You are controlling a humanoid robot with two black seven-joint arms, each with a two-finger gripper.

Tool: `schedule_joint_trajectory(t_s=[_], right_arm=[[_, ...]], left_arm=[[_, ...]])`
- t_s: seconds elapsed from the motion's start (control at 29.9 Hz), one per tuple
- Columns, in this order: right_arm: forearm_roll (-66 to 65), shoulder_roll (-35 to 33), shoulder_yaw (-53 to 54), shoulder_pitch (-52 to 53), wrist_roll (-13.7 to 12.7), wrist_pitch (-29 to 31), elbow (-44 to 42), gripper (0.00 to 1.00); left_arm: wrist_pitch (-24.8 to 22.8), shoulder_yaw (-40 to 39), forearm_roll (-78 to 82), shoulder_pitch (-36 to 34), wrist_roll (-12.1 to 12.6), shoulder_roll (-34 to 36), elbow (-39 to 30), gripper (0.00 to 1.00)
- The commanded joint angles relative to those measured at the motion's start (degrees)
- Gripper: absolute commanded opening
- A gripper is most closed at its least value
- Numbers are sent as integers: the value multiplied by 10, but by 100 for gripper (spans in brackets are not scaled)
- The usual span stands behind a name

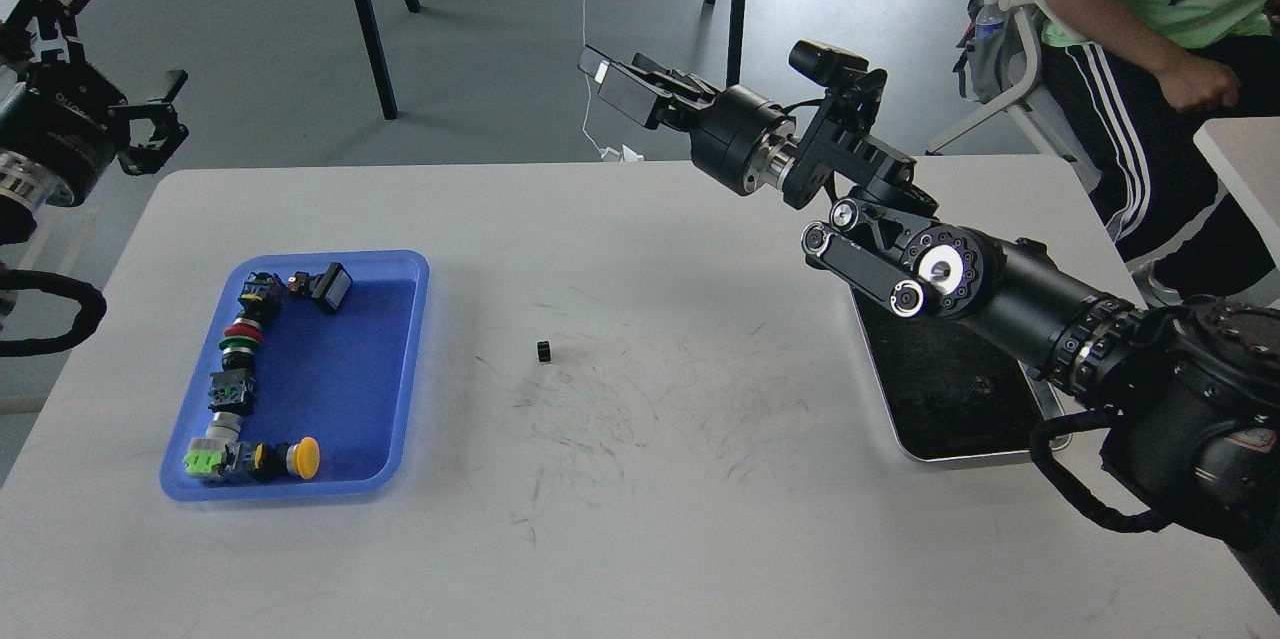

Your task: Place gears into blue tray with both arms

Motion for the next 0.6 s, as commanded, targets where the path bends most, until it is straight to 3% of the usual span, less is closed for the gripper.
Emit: schedule_joint_trajectory(t_s=[0.0, 0.17, 0.4, 0.5, 0.57], right_arm=[[58, 0, 17, 7, 0, -1, -12, 82], [141, 0, 17, 22, 0, -7, -19, 82], [205, 0, 17, 44, 0, -12, -21, 83], [225, 0, 17, 49, 0, -15, -21, 83], [238, 0, 17, 51, 0, -17, -21, 83]], left_arm=[[0, 5, 49, -15, 0, 5, -52, 99], [17, 12, 179, -32, -1, 3, -97, 99], [35, 74, 330, -39, -11, 20, -233, 99], [47, 77, 342, -39, -21, 50, -312, 99], [58, 100, 341, -39, -21, 59, -315, 99]])
